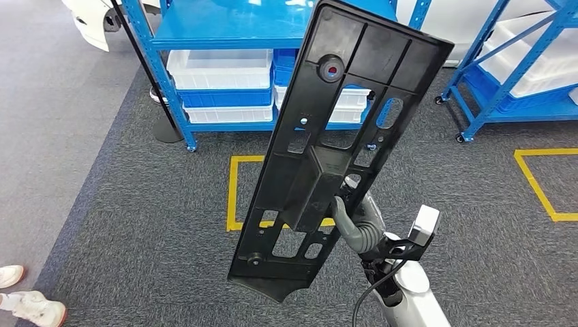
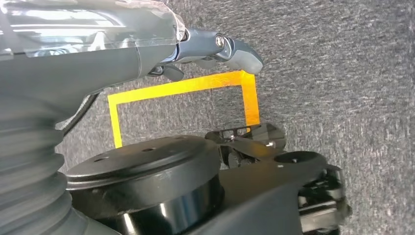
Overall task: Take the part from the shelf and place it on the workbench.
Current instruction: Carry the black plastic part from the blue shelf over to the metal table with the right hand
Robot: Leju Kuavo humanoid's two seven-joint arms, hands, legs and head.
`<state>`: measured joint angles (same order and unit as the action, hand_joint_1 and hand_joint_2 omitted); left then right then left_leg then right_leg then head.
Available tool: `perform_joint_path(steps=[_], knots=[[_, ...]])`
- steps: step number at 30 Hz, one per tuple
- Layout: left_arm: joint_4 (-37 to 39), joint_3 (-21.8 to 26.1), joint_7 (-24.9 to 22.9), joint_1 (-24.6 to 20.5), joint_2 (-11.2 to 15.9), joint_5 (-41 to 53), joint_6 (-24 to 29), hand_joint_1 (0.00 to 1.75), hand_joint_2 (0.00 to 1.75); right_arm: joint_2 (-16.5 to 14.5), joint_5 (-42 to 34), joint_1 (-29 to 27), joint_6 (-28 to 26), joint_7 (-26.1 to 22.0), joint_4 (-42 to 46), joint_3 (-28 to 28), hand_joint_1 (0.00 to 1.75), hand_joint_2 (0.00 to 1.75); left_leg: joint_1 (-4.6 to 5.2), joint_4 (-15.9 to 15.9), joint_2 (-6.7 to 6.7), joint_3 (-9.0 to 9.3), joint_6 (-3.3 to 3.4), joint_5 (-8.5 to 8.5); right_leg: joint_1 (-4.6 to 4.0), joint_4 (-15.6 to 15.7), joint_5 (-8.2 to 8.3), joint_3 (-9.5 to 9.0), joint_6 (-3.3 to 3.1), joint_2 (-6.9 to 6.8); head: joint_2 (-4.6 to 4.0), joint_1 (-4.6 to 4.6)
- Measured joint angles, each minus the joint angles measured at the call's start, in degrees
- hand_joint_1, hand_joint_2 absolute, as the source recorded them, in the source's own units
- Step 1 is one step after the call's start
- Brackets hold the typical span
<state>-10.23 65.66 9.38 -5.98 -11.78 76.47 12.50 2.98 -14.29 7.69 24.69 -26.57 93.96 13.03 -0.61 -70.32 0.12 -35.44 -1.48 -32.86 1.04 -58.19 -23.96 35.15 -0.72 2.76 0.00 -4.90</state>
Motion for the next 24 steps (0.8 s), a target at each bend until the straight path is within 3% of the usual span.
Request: perform_joint_path(steps=[2, 4, 6, 8, 9, 11, 13, 14, 15, 16, 18, 20, 22, 24], knots=[[0.0, 0.0, 0.0, 0.0, 0.0, -0.1, 0.0, 0.00, 1.75, 0.0, 0.1, 0.1, -0.1, 0.1, 0.0, 0.0, 1.75, 1.75, -0.42, 8.2, -2.54, 3.94, 0.14, 3.25, -0.01, -0.5, 0.14, 0.40, 0.48, 1.27, 0.00, 0.00], [0.0, 0.0, 0.0, 0.0, 0.0, -0.2, 0.0, 0.00, 1.75, 0.0, 0.4, 0.2, -0.4, 0.1, 0.0, -0.1, 1.75, 1.75, -0.55, 12.0, -4.54, 5.44, 0.46, 4.13, -0.06, -0.8, 0.52, 1.07, 1.32, 2.46, 0.00, 0.01], [0.0, 0.0, 0.0, 0.0, 0.0, -0.2, 0.0, 0.00, 1.75, 0.1, 0.7, 0.1, -0.8, 0.2, 0.0, -0.3, 1.75, 1.75, -0.44, 12.1, -3.80, 5.27, 1.13, 4.47, 0.08, -0.5, 1.19, 1.55, 2.31, 3.67, 0.00, 0.02], [0.0, 0.0, -0.1, 0.0, -0.1, 0.1, -0.1, 0.00, 1.75, 0.2, 1.1, -0.2, -1.2, 0.1, 0.0, -0.8, 1.75, 1.75, -0.58, 12.5, -2.41, 5.17, 1.99, 5.17, 0.10, -1.6, 0.42, 2.37, 2.92, 2.71, 0.00, 0.03], [0.0, 0.0, -0.2, 0.0, -0.2, 0.3, -0.1, 0.00, 1.75, 0.3, 1.3, -0.3, -1.3, 0.0, 0.0, -1.1, 1.75, 1.75, -0.67, 12.7, -1.63, 5.02, 2.36, 5.49, 0.03, -3.8, -1.05, 3.40, 3.11, 1.38, 0.00, 0.04], [0.0, 0.0, -0.5, 0.2, -0.3, 0.5, -0.1, 0.00, 1.75, 0.3, 2.0, -0.7, -1.8, 0.0, 0.2, -1.4, 1.75, 1.75, -0.38, 12.8, -0.07, 4.62, 2.73, 5.75, -0.09, -11.2, -5.35, 6.59, 3.42, -1.53, 0.00, 0.05], [0.0, 0.0, -0.9, 0.4, -0.2, 0.7, -0.1, 0.00, 1.75, 0.3, 2.8, -1.5, -2.2, -0.2, 0.4, -1.6, 1.75, 1.75, -0.11, 12.7, 1.47, 4.31, 2.81, 5.80, -0.07, -16.7, -7.50, 8.49, 3.60, -2.40, 0.00, 0.05], [0.0, 0.0, -1.0, 0.5, -0.2, 0.7, -0.1, 0.00, 1.75, 0.3, 3.1, -1.9, -2.3, -0.2, 0.5, -1.8, 1.75, 1.75, -0.02, 12.7, 2.19, 4.24, 2.82, 5.81, -0.07, -16.4, -7.05, 7.85, 3.55, -2.57, 0.00, 0.05], [0.0, -0.1, -1.0, 0.5, -0.2, 0.8, -0.2, 0.00, 1.75, 0.3, 3.2, -2.2, -2.4, -0.3, 0.7, -2.0, 1.75, 1.75, 0.05, 12.7, 2.86, 4.23, 2.80, 5.80, -0.11, -13.9, -5.74, 6.05, 3.41, -2.85, 0.00, 0.05], [0.0, -0.2, -1.1, 0.4, -0.2, 0.8, -0.2, 0.00, 1.75, 0.4, 3.3, -2.4, -2.4, -0.3, 0.9, -2.2, 1.75, 1.75, 0.13, 12.7, 3.47, 4.26, 2.76, 5.77, -0.20, -9.9, -4.06, 3.46, 3.14, -3.51, 0.00, 0.05], [0.0, -0.3, -1.1, 0.3, -0.3, 0.9, -0.2, 0.00, 1.75, 0.4, 3.4, -2.5, -2.5, -0.4, 1.5, -2.5, 1.75, 1.75, 0.51, 12.5, 4.54, 4.25, 2.46, 5.65, -0.81, -2.6, -2.27, -0.70, 2.27, -5.50, 0.00, 0.05], [0.0, -0.4, -1.3, 0.3, -0.3, 0.9, -0.2, 0.00, 1.75, 0.4, 3.6, -2.6, -2.7, -0.6, 2.0, -2.7, 1.75, 1.75, 0.80, 12.5, 5.55, 4.23, 1.99, 5.57, -1.36, -0.3, -2.31, -1.56, 1.41, -6.10, 0.00, 0.05], [0.0, -0.4, -1.5, 0.2, -0.3, 0.9, -0.1, 0.00, 1.75, 0.4, 3.9, -3.0, -2.9, -0.9, 2.4, -3.0, 1.75, 1.75, 0.81, 12.5, 6.25, 4.35, 1.38, 5.41, -1.21, -0.1, -1.99, -1.38, 0.69, -4.91, 0.00, 0.04], [0.0, -0.5, -1.7, 0.1, -0.2, 1.0, 0.1, 0.00, 1.75, 0.4, 4.4, -3.3, -3.0, -1.2, 2.9, -3.2, 1.75, 1.75, 0.68, 10.5, 4.39, 3.65, 0.73, 3.67, -0.81, 0.5, -1.58, -1.48, 0.00, -3.82, 0.00, 0.04]])
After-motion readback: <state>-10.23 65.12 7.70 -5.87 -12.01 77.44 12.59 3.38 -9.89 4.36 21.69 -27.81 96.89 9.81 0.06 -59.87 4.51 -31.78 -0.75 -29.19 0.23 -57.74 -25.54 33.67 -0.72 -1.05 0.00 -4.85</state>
